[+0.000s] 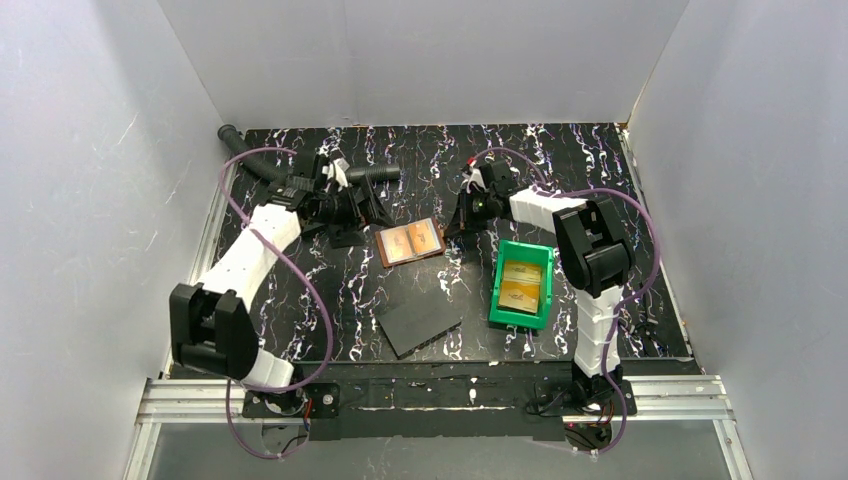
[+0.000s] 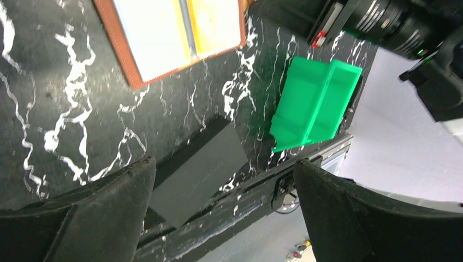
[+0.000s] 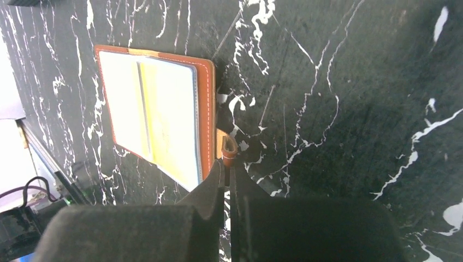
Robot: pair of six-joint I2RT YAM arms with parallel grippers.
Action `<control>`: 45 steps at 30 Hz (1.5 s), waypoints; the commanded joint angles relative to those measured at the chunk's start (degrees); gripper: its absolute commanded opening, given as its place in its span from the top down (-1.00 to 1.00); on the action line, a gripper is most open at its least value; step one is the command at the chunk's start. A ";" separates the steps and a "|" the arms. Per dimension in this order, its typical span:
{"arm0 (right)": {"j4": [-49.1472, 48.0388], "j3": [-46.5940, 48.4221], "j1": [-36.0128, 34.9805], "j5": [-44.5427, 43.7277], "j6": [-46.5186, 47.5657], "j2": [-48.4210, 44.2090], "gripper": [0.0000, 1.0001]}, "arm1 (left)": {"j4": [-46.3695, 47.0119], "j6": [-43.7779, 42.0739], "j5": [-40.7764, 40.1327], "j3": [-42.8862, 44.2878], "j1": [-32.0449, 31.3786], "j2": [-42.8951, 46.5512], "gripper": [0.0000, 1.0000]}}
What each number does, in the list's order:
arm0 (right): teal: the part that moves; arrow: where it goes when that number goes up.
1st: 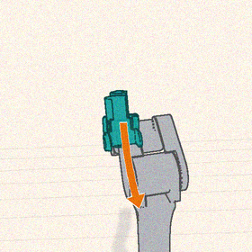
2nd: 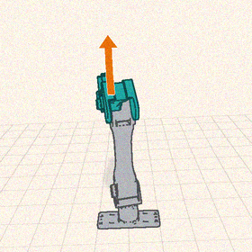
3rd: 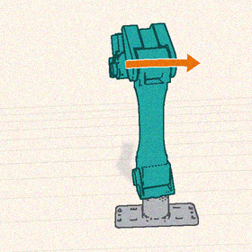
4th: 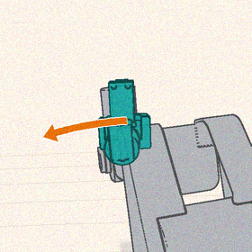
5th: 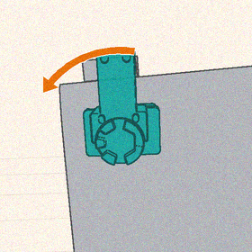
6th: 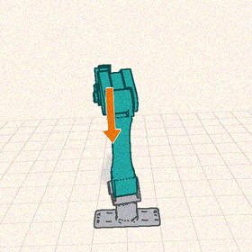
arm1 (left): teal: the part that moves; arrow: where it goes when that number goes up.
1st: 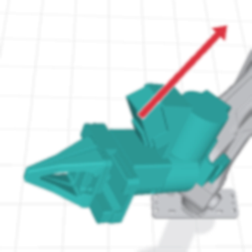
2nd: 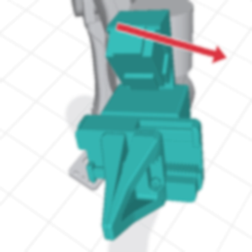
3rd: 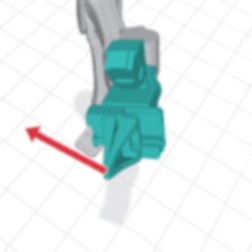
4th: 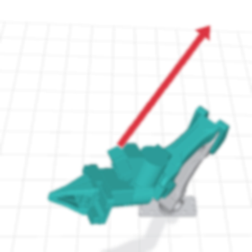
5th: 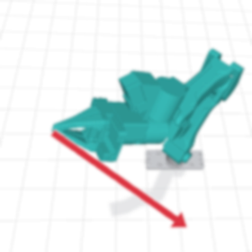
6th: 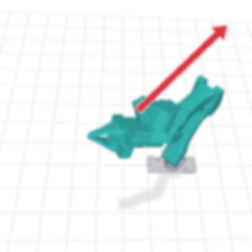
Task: Put the credit cards into the card holder
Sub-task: Close the card holder at the center of the board.
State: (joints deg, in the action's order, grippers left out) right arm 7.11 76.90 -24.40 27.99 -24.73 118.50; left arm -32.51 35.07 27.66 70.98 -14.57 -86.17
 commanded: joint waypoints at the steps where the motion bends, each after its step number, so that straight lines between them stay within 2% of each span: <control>1: 5.31 6.45 -1.56 -3.33 4.33 -4.35 0.97 | -3.96 -1.77 -1.25 -2.56 1.37 7.27 -0.95; 6: 11.89 12.23 -6.57 -9.59 6.95 -6.17 0.92 | -7.08 -2.92 -9.11 -2.02 1.65 14.81 -0.97; 9: 18.54 17.88 -12.35 -19.11 8.52 -4.93 0.88 | -10.32 -4.14 -13.18 -0.28 1.65 18.50 -0.97; 13: 22.22 23.11 -19.22 -29.51 9.61 -2.80 0.82 | -12.50 -5.15 -17.90 1.09 1.66 23.60 -0.97; 16: 23.81 26.89 -23.44 -33.41 9.59 -0.78 0.78 | -14.96 -5.19 -23.75 2.89 1.65 27.41 -0.97; 20: 23.67 31.28 -27.23 -30.59 8.27 3.73 0.69 | -17.10 -6.81 -31.55 6.12 1.65 32.02 -0.97; 23: 21.25 33.30 -27.97 -23.35 4.30 7.53 0.58 | -17.28 -8.38 -33.60 7.38 1.65 35.03 -0.97; 25: 19.48 34.01 -28.10 -20.15 1.88 9.66 0.58 | -17.30 -8.94 -34.26 7.62 1.65 36.51 -0.97; 34: 10.27 35.91 -30.21 -11.39 -4.80 14.15 0.28 | -17.17 -7.67 -30.91 4.27 1.65 37.92 -0.97; 37: 10.77 36.77 -32.04 -15.51 -4.29 13.79 0.24 | -16.30 -7.22 -29.11 3.48 1.69 38.09 -0.97; 39: 11.16 36.31 -32.78 -19.65 -3.48 12.59 0.30 | -15.72 -7.36 -28.81 3.19 1.65 38.13 -0.97; 40: 10.85 35.71 -32.77 -20.69 -3.72 12.11 0.41 | -15.68 -7.57 -28.80 3.14 1.65 38.09 -0.97; 43: 11.00 34.79 -31.59 -22.04 -3.91 11.50 0.95 | -15.34 -8.02 -28.77 2.84 1.66 37.95 -0.97; 45: 11.44 33.34 -30.53 -22.78 -3.30 10.27 0.97 | -15.13 -8.50 -28.42 2.68 1.65 37.54 -0.97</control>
State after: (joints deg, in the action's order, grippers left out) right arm 19.53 110.80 -57.25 8.93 -28.29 132.79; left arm -48.36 27.59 -1.65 74.30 -13.23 -48.64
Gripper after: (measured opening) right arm 0.044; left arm 0.982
